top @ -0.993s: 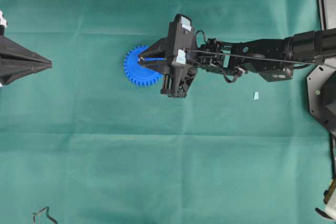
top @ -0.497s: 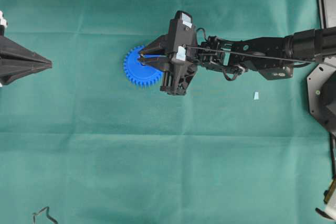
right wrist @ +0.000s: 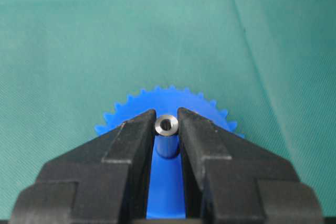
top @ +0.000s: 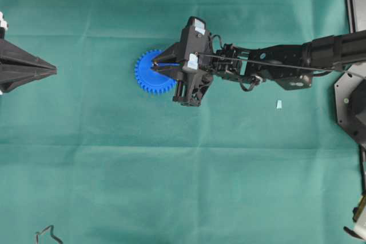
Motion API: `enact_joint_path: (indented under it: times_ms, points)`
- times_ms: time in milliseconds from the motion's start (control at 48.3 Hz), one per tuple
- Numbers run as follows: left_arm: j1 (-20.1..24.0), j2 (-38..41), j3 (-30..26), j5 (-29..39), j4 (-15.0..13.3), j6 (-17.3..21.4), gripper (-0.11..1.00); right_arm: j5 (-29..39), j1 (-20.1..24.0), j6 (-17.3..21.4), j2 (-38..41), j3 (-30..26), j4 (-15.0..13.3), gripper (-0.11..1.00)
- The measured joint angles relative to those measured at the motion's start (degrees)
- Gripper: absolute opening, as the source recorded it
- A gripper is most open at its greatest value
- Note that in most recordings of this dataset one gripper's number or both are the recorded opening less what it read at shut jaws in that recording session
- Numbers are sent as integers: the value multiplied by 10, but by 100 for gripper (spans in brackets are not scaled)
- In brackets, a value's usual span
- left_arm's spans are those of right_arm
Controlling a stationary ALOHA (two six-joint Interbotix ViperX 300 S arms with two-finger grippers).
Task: Insert the shaft into the center hole of the gear.
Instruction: 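Lower the shaft vertically into the gear's center hole, then open the right gripper and retract it to the right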
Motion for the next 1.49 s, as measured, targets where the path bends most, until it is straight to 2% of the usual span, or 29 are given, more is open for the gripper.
enact_joint_path:
  times_ms: [228,869,931,1076,1200,1366,1490]
  points:
    - [-1,0,0,0,0,0,0,-16,3,1,29,-1,8,17]
    - [-1,0,0,0,0,0,0,-14,4,0,30,-2,8,18]
    - [-1,1,0,0,0,0,0,-13,4,0,29,-2,8,26]
    - [0,2,0,0,0,0,0,-11,3,1,30,-2,9,66]
    - [-1,2,0,0,0,0,0,-4,0,1,27,-3,11,92]
    - [-1,3,0,0,0,0,0,8,4,-4,2,-1,10,86]
    - [0,3,0,0,0,0,0,20,5,-12,-41,6,5,87]
